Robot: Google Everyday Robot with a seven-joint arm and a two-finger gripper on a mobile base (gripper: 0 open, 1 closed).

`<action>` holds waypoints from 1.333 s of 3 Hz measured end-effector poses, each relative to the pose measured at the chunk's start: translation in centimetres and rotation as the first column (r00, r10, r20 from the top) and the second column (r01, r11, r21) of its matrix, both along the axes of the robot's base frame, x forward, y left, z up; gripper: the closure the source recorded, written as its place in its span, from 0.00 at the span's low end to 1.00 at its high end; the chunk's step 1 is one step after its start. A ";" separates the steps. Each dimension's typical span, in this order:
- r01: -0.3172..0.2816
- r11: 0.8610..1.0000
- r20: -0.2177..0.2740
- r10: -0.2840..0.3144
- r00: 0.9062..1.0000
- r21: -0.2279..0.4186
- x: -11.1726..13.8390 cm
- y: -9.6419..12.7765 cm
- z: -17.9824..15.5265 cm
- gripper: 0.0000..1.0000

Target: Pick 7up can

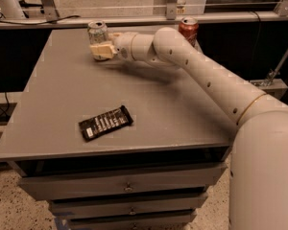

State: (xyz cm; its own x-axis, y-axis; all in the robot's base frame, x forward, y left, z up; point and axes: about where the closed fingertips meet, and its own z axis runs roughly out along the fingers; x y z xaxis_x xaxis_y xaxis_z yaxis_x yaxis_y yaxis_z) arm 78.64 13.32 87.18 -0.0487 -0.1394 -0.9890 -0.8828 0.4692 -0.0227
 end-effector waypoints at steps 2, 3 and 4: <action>0.010 1.000 0.005 -0.010 1.000 0.001 -1.7 -0.6 1.9 1.00; 0.027 0.999 0.049 -0.028 0.998 0.022 -4.2 -0.9 8.3 1.00; 0.027 0.999 0.049 -0.028 0.998 0.022 -4.2 -0.9 8.3 1.00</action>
Offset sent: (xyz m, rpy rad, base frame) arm -0.0286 -0.0136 0.0383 -0.0003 -0.0099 -0.0164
